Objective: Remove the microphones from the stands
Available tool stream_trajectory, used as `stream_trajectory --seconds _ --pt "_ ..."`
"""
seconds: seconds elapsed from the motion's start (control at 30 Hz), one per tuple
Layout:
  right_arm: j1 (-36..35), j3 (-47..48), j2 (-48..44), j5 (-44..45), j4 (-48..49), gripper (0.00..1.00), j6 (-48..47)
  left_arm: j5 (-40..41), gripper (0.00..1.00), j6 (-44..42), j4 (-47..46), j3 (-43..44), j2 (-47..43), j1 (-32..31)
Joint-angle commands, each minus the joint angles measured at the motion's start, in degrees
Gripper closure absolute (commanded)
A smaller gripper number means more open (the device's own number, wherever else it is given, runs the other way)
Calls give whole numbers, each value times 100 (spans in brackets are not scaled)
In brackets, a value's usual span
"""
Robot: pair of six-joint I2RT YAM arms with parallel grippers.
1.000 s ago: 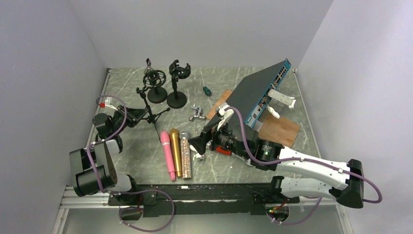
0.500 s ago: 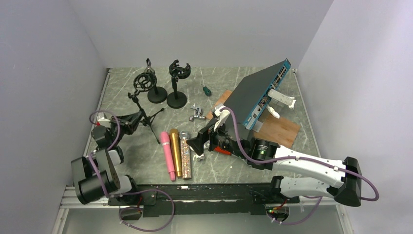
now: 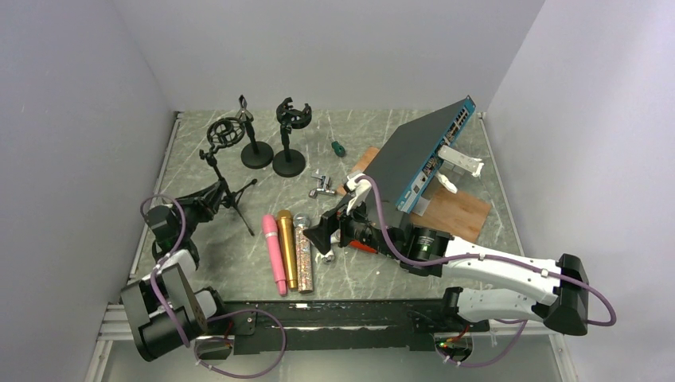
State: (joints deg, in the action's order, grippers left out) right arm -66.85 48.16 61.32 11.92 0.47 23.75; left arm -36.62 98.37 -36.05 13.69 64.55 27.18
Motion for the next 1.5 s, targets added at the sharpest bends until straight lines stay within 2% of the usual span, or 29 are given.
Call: stream_trajectory --seconds 0.0,0.07,0.17,0.23,0.3,0.4,0.5,0.57,0.77,0.9,0.97,1.07,1.2,1.47 --pt "-22 158 -94 42 293 0 -1 208 99 906 -349 -540 453 50" --pt "-14 120 -131 81 295 0 -9 223 76 972 -901 -685 584 58" --pt "-16 121 -151 85 289 0 -24 102 35 540 -764 -564 556 57" --pt "-15 129 -162 94 258 0 -28 90 24 -401 -112 -327 270 80" --pt "-17 109 -184 124 232 0 -15 266 20 -1606 1231 53 -297 84" --pt "-18 27 -281 137 251 0 4 967 17 -3436 3004 544 -1118 83" --pt "-20 -33 -351 103 308 0 17 1660 16 -4638 3747 675 -1855 77" --pt "-20 -31 -345 76 346 0 16 1898 16 -5113 3865 693 -2108 8" --pt "-21 87 -148 -49 336 0 33 1955 20 -6077 3347 602 -2285 -466" --pt "-15 59 -149 -52 351 0 68 1559 26 -6252 3235 976 -2078 -539" --pt "-17 61 -175 -58 326 0 76 1055 29 -6245 2995 1179 -1781 -543" --pt "-16 63 -242 -37 317 0 56 584 31 -6258 3191 1596 -1195 -553" --pt "-19 -14 -348 62 316 0 55 83 37 -6174 2842 1657 -837 -559" --pt "-14 -62 -322 93 359 0 51 -89 40 -6214 2847 1587 -824 -611"
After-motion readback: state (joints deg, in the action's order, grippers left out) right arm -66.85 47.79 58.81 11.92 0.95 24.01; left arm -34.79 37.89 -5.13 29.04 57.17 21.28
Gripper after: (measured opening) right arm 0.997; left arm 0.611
